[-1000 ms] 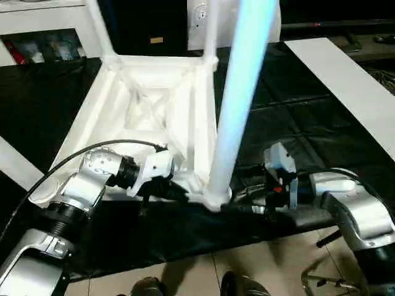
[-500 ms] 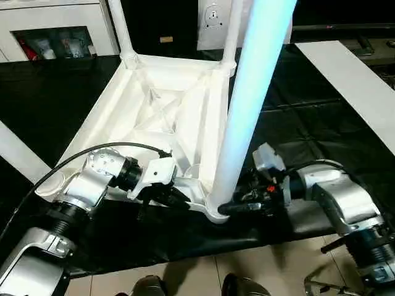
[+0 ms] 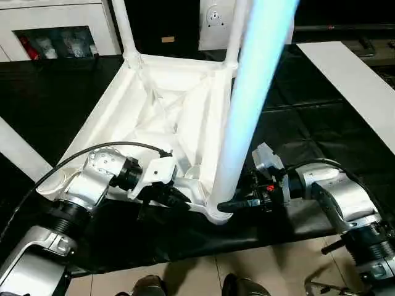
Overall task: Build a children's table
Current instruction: Rotate leg to tighten
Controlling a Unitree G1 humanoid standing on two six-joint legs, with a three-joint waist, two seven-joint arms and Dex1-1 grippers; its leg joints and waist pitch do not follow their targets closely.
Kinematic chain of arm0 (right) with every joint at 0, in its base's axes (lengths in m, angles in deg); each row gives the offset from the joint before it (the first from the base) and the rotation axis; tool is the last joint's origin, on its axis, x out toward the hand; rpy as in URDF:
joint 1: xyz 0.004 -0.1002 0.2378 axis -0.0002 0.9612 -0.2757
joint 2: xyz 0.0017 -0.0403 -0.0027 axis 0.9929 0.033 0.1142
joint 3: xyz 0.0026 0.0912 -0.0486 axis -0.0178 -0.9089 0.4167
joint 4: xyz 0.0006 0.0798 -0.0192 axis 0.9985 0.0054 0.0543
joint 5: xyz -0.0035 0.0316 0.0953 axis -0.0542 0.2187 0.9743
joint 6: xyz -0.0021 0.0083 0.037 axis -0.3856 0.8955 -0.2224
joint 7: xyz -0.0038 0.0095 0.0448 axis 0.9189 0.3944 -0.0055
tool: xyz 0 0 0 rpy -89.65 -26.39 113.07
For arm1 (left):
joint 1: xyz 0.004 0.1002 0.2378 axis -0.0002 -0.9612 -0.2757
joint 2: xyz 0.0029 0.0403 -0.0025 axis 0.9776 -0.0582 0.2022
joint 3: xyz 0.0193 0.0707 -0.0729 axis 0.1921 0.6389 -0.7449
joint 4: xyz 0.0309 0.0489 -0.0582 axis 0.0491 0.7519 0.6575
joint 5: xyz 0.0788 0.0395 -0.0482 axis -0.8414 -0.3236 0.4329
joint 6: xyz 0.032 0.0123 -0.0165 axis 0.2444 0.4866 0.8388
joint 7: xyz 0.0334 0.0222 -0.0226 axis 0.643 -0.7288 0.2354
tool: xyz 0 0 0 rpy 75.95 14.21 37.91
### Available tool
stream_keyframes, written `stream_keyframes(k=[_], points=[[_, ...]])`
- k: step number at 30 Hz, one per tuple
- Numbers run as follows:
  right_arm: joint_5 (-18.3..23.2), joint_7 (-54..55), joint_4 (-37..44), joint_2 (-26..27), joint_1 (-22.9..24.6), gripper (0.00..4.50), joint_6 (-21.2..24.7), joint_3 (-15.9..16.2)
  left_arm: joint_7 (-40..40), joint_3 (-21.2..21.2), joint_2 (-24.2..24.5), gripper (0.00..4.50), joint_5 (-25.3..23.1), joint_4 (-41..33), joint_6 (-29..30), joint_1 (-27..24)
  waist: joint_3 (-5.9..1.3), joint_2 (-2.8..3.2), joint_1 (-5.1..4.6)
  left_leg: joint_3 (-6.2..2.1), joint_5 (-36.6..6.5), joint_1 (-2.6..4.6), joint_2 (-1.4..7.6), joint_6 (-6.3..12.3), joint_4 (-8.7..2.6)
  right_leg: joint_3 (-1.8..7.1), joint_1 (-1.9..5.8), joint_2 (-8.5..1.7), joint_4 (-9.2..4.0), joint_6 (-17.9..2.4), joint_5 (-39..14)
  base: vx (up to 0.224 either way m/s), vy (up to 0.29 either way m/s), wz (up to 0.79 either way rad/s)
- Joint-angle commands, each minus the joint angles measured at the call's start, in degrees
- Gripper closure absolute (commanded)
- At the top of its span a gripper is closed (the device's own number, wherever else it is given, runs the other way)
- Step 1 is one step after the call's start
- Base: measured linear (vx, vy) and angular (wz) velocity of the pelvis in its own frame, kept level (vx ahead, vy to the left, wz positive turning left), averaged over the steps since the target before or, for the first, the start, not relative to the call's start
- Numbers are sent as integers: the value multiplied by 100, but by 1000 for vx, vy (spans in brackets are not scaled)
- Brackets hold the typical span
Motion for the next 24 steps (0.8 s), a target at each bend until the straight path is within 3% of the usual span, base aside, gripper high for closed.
stream_keyframes(k=[1, 3, 5, 7, 9, 11, 15, 17, 18, 19, 20, 21, 22, 23, 24], points=[[172, 319, 299, 221, 132, 245, 313, 46, 475, 14, -262, 450, -27, -134, 338, -24, -447, -34, -26, 24, -881, 4, 137, 442, -333, 300, 386, -275, -311, -1223, -1726, 0, 0, 0], [92, 1035, 501, 534, 226, 246, 578, -19, 1044, -66, -520, 450, -103, -232, 740, -23, -401, -26, -54, 20, -1038, 11, 128, 351, -354, 296, 367, -277, -362, -1133, -2065, 0, 0, 0], [50, 1346, 557, 682, 257, 246, 703, -43, 1267, -100, -635, 450, -119, -275, 913, -26, -345, -38, -89, -11, -1407, 26, 82, 216, -384, 250, 355, -286, -485, -768, -3069, 0, 0, 0], [71, 1670, 594, 889, 271, 246, 859, -108, 1491, -152, -786, 450, -94, -318, 1088, -24, -324, -65, -154, -41, -1610, 42, 39, 138, -372, 210, 354, -309, -576, -479, -3717, 0, 0, 0], [103, 2049, 670, 1155, 291, 246, 1062, -168, 1783, -181, -965, 450, -132, -336, 1266, 3, -320, -84, -238, -60, -1587, 20, 13, 124, -368, 181, 348, -299, -629, -285, -3954, 0, 0, 0], [11, 2928, 760, 1797, 307, 246, 1425, -219, 2673, -291, -1452, 450, -289, -199, 1695, 157, -304, -79, -330, -65, -1649, 40, -17, 119, -341, 125, 309, -286, -711, -124, -4200, 0, 0, 0], [-139, 3448, 653, 2155, 253, 246, 1542, -261, 3226, -397, -1720, 450, -370, -27, 1845, 285, -296, -33, -421, -111, -1807, 20, -15, 138, -365, -6, 348, -278, -801, 40, -4211, 0, 0, 0], [-484, 4584, 202, 2842, 7, 246, 1500, -443, 4142, -615, -2187, 450, -490, 187, 2097, 504, -310, 52, -485, -147, -2083, 80, 32, 136, -385, -87, 360, -301, -839, -74, -3869, 0, 0, 0], [-622, 5118, -8, 3128, -117, 246, 1425, -549, 4537, -703, -2364, 450, -559, 242, 2188, 589, -291, 53, -532, -162, -2239, 92, 51, 124, -404, -113, 347, -282, -849, -117, -3799, 0, 0, 0], [-622, 5118, -8, 3128, -117, 246, 1425, -549, 4537, -703, -2364, 450, -559, 242, 2188, 589, -297, 34, -605, -200, -2398, 77, 63, 112, -415, -161, 398, -282, -841, -136, -3625, 0, 0, 0], [-802, 5986, -376, 3532, -337, 246, 1244, -775, 5001, -793, -2538, 450, -658, 340, 2234, 723, -301, 51, -609, -217, -2471, 83, 70, 114, -427, -174, 419, -281, -835, -128, -3566, 0, 0, 0], [-802, 5986, -376, 3532, -337, 246, 1244, -775, 5001, -793, -2538, 450, -658, 340, 2234, 723, -268, 92, -665, -212, -2685, 136, 85, 149, -442, -190, 367, -287, -880, -146, -3558, 0, 0, 0], [-853, 6245, -458, 3638, -393, 246, 1203, -849, 5109, -813, -2571, 450, -699, 353, 2249, 754, -272, 99, -689, -228, -2792, 147, 87, 162, -445, -214, 396, -287, -885, -144, -3509, 0, 0, 0], [-836, 6353, -499, 3721, -429, 213, 1095, -901, 5131, -813, -2581, 450, -723, 346, 2265, 773, -263, 107, -719, -242, -2852, 97, 104, 211, -479, -198, 446, -325, -860, -138, -3338, 0, 0, 0], [-836, 6353, -499, 3721, -429, 193, 1095, -901, 5131, -813, -2581, 450, -723, 346, 2265, 773, -263, 108, -721, -235, -2860, 100, 99, 215, -480, -190, 436, -331, -865, -145, -3330, 0, 0, 0]])
